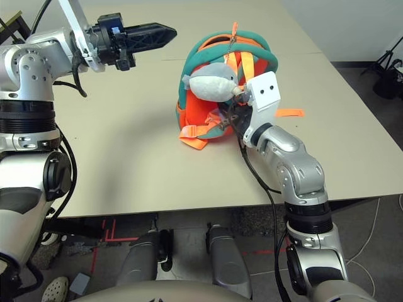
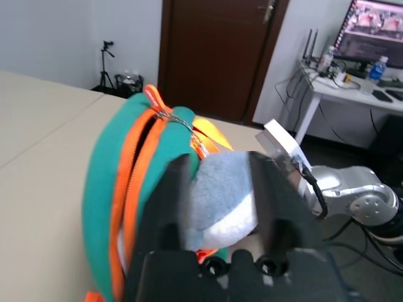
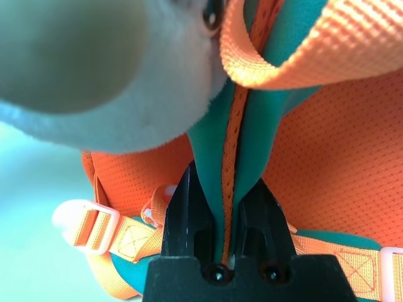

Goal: Put the pencil case into the backpack and zip it.

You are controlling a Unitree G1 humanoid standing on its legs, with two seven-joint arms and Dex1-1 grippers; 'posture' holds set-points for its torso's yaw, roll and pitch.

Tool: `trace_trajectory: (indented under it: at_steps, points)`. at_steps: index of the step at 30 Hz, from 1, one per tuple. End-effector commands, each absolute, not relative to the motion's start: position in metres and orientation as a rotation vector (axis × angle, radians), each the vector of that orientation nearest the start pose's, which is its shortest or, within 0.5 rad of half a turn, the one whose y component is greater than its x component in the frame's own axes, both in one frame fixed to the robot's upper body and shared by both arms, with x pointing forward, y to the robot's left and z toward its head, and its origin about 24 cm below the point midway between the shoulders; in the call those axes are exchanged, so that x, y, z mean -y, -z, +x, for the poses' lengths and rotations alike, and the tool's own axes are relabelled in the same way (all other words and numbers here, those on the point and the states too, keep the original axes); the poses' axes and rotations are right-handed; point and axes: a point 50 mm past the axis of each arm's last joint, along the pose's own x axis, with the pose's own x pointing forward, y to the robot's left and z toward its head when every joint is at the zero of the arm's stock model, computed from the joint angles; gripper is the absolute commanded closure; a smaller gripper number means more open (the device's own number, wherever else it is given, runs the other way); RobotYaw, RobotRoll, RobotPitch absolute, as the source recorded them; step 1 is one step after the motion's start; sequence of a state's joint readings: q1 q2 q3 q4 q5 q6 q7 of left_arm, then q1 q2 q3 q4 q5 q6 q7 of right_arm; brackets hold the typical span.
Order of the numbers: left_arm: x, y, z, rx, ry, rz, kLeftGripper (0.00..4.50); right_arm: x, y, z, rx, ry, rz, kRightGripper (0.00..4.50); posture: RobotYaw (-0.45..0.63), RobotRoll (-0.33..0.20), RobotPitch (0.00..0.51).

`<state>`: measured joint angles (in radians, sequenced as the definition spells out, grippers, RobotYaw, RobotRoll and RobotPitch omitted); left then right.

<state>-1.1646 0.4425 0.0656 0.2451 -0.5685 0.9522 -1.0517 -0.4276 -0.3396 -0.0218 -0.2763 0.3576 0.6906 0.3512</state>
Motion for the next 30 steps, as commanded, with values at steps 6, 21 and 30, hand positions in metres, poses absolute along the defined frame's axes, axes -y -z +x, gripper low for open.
trace_trajectory:
  at_steps: [6, 21, 30]
  points:
    - [-0.099, -0.294, 0.329, -0.032, 1.386, 0.036, 0.00, 0.146, -0.151, 0.299, -0.091, -0.545, -0.045, 4.33, -0.21, 0.000, 0.126]
    - [-0.072, -0.257, 0.346, -0.094, 1.332, 0.265, 0.00, 0.143, -0.150, 0.299, -0.089, -0.550, -0.038, 4.33, -0.21, 0.000, 0.128]
    - [-0.060, -0.251, 0.356, -0.085, 1.324, 0.215, 0.00, 0.141, -0.149, 0.299, -0.086, -0.551, -0.034, 4.33, -0.22, 0.000, 0.128]
